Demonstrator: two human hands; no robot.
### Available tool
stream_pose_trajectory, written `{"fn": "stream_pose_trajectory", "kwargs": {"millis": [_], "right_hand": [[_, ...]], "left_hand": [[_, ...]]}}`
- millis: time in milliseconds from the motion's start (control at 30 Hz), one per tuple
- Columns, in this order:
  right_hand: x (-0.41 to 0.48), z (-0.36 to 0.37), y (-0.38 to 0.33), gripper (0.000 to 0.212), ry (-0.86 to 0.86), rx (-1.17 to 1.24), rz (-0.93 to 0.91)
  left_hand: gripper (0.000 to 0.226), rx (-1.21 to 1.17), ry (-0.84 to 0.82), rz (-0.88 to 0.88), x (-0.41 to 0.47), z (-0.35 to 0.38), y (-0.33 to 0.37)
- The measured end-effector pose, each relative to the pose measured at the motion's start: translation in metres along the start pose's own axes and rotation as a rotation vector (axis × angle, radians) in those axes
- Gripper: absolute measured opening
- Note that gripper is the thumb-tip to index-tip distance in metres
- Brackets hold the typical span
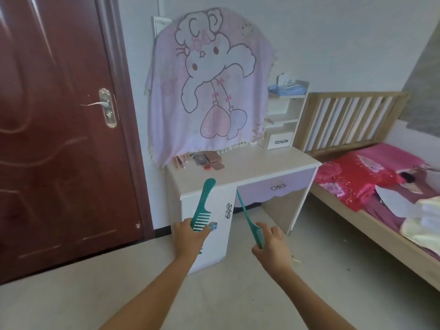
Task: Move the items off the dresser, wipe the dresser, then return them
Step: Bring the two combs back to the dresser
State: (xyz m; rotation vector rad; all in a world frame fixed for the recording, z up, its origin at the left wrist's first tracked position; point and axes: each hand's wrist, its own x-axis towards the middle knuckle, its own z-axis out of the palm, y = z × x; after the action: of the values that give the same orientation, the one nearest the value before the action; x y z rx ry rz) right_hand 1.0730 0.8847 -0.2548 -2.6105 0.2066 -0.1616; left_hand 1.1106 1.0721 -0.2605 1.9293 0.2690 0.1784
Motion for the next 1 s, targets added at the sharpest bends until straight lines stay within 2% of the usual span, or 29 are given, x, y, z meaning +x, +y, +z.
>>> {"fn": "stream_pose_trajectory", "kwargs": {"millis": [300,500,767,1000], "right_hand": [[0.121,0.010,0.022,0.054,-0.075,0.014,0.021],[0.211,0.016,0.051,0.055,-0.148,0.017,0.111],[0.287,0.033,0.116,0.054,-0.257,-0.013,0.247],[0.407,0.035,0.143,0.052,-0.295,0.011,0.101]], "left_hand": [[0.018,-0.032,-0.008,-0.115,0.105,0.083,-0.003],[0.018,-0.056,-0.042,-0.212,0.183,0.152,-0.002],[0.024,0.001,-0.074,-0.282,0.243,0.245,-0.017],[0.041,0.096,0.052,-0.313,0.310,0.298,0.034]]}}
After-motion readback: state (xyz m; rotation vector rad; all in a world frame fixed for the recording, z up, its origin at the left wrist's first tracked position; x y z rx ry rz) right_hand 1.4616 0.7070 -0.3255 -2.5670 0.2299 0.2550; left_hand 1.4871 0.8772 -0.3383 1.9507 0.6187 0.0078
